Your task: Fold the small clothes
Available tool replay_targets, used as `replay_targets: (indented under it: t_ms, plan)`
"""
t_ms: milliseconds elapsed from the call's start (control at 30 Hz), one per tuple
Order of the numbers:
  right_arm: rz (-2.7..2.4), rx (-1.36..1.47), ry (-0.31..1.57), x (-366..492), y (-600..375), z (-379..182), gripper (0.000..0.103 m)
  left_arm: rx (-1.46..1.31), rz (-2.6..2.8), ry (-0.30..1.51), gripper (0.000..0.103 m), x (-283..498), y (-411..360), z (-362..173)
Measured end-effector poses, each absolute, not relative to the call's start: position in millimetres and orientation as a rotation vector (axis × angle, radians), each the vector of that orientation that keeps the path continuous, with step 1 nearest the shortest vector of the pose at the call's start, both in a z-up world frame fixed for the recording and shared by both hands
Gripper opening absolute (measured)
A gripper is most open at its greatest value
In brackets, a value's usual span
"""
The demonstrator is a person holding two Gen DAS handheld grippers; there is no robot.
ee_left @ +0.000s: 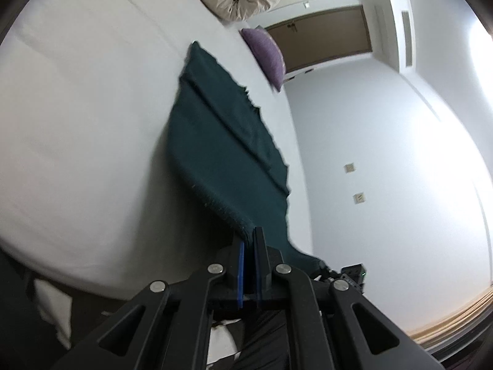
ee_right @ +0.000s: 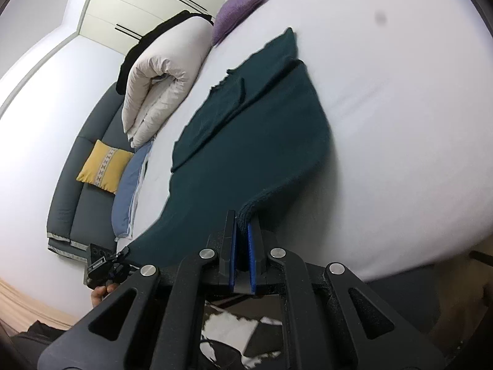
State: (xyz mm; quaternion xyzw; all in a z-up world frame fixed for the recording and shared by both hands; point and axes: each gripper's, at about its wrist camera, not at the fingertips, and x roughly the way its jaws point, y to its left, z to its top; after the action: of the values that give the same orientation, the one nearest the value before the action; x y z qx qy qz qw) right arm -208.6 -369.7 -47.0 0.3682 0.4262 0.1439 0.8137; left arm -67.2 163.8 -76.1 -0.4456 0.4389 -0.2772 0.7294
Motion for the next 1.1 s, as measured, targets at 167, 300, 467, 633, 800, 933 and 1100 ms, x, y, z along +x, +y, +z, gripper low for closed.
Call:
replay_targets:
  t_ms: [167, 300, 467, 633, 800, 933, 1100]
  plan:
    - [0.324, 0.862, 0.794, -171.5, -374.6, -20.2, 0.005, -1.068, -0.614, 0.918, 0.006, -28.7, 167.7, -63.8]
    - [0.305, 0.894, 0.733, -127.6, -379.4, -2.8, 0.005, -1.09, -0.596, 0.88, 0.006, 10.1, 168.7, -54.0]
    - [0.264, 0.942, 0.673, -60.2, -390.5, 7.6, 0.005, -1.125, -0.573, 0.851, 0.006, 63.6, 167.9, -51.5]
    - [0.208, 1.0, 0.651, 8.5, -403.5, -2.4, 0.005, -1.147, -0.543, 0.849, 0.006, 125.3, 162.7, -57.1]
    - [0.151, 0.982, 0.675, 77.9, -402.0, -20.5, 0.005, -1.15, -0.508, 0.854, 0.006, 179.7, 156.1, -69.0]
    - [0.114, 0.993, 0.684, 126.6, -402.5, -38.6, 0.005, -1.142, -0.472, 0.86, 0.006, 220.7, 151.3, -78.3]
    - [0.056, 1.0, 0.695, 186.4, -405.5, -61.8, 0.005, -1.118, -0.42, 0.889, 0.006, 265.4, 145.0, -96.2]
